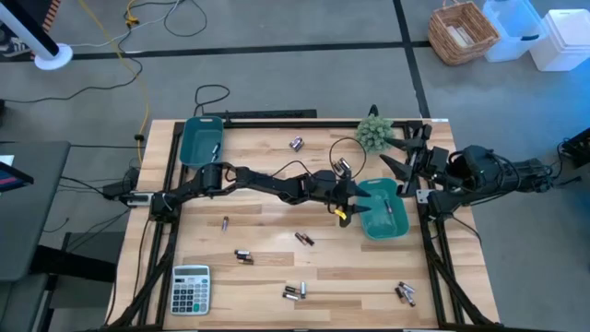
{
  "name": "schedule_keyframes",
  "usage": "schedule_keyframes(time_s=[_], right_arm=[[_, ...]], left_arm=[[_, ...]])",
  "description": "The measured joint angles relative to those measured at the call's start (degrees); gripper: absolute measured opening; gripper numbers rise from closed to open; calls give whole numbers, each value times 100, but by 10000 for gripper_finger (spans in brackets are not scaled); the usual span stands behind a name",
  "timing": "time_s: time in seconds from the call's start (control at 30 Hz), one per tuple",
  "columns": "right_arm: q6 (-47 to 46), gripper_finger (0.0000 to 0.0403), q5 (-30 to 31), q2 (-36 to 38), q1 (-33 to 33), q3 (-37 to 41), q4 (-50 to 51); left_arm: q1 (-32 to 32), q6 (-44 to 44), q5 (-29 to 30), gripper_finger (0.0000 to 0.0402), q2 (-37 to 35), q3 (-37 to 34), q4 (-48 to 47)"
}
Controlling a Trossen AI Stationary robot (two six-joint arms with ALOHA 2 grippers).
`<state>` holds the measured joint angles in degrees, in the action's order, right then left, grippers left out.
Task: Sort batteries
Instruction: Put the brown-block battery into the green bin
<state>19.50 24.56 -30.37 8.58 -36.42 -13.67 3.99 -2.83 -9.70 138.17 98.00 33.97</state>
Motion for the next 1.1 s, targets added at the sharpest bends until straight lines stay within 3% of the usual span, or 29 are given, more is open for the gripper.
schedule_keyframes(time_s=[0.3, 0.37, 0.63, 0.8, 1.1], right_arm=[[-105, 207, 0, -100, -4, -4, 24], [-112, 207, 0, -161, -4, -4, 14], [-229, 207, 0, -283, -4, -4, -19], [-502, 207, 0, -835, -10, -4, -53], [-1274, 207, -4, -2557, 7, -77, -208]], left_arm=[[-11, 500, 86, 156, -515, -10, -728], [-13, 561, 147, 139, -733, -293, -688], [120, 383, 713, 76, -2451, -2942, 1202], [48, 504, 1194, 62, -3666, -4350, 1248], [-50, 586, 2061, 61, -6109, -6393, 1344]])
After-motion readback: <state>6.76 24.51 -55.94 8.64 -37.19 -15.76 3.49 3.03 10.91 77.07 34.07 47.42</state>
